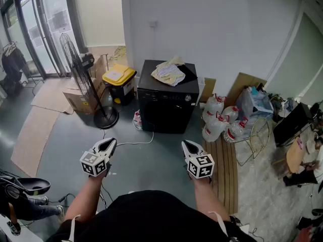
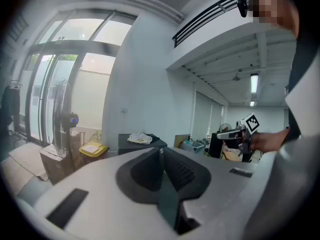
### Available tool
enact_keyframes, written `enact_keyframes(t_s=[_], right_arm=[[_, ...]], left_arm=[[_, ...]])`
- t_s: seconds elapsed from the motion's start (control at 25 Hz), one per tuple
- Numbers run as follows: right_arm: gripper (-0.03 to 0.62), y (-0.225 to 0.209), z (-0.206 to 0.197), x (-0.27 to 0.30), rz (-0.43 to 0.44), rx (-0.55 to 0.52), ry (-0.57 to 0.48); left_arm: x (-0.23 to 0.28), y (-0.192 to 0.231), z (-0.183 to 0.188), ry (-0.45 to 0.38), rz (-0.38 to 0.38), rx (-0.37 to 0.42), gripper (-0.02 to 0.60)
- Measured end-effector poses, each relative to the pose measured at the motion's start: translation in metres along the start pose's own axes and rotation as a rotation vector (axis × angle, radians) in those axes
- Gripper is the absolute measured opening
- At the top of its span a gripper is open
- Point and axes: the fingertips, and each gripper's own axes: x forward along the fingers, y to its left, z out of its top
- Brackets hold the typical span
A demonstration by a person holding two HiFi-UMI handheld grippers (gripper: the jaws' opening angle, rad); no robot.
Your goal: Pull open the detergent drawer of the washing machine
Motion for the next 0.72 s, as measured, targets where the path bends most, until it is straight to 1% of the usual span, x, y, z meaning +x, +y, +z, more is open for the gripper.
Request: enact_keyframes(t_s=[0.32,0.56,0.64,0.72], right_arm=[[0.003,0.004,0.011,0.006,0.005,-0.024,-0.012],[0.005,0.008,0.014,0.012,0.024,-0.03,-0.015],[0.022,0.008,0.017,0.013,0.037,-0.037,-0.022],[0.056,0.009,0.019,0.015,0.056,-0.04,-0.027]], left_arm=[[0.01,0.004,0.01,-0.002,-0.033,0.036,0.035],[0.018,0.0,0.012,-0.005,-0.071,0.044,0.035],[0.02,-0.006,0.019,-0.023,-0.105,0.044,0.035],[0.023,-0.014,0.025,-0.047,-0.146,0.062,0.036]])
